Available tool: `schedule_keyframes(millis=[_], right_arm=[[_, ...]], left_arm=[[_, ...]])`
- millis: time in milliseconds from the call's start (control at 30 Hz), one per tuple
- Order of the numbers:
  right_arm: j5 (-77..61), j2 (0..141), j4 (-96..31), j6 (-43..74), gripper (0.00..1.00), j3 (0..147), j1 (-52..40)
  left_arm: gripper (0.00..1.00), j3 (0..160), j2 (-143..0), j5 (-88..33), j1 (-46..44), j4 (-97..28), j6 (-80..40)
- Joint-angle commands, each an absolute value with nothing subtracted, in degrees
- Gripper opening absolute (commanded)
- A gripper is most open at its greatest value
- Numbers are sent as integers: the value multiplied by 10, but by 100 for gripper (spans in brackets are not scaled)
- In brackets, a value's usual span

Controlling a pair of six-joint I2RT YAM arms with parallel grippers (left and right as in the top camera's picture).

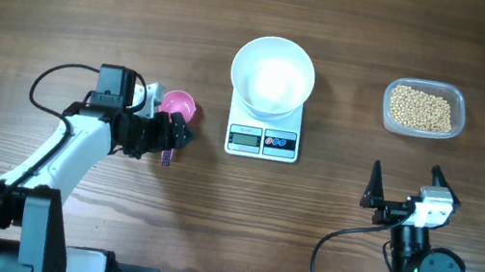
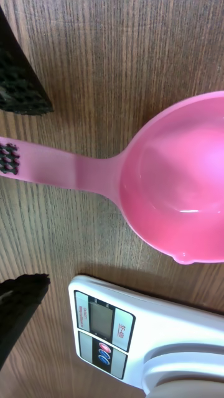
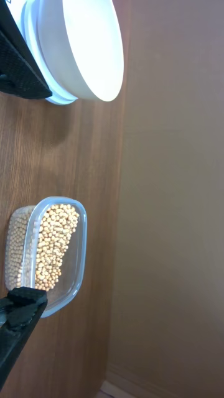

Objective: Scoop item into bowl and weigh 150g on scale
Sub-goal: 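Close the left gripper on the pink scoop handle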

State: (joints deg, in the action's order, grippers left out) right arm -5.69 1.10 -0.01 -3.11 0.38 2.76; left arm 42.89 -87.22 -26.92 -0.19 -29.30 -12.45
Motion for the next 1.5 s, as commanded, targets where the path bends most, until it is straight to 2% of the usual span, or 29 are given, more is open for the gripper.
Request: schedule_keyframes(millis=[0,167,900,1133,1467], right_arm=[[-49,11,1,-30,100,3,24],[-49,11,1,-30,100,3,24],[-49,11,1,-30,100,3,24],[-49,11,1,-30,100,3,24],[-49,11,1,-30,100,3,24]], left_arm=[[83,423,-874,-276,2,-291,-113],[81,423,-875,-271,2,-291,-113],[82,422,-875,-258,2,-282,-113],[83,422,-875,-199,2,-278,-146],[82,422,-875,-199,-11,-277,-145]])
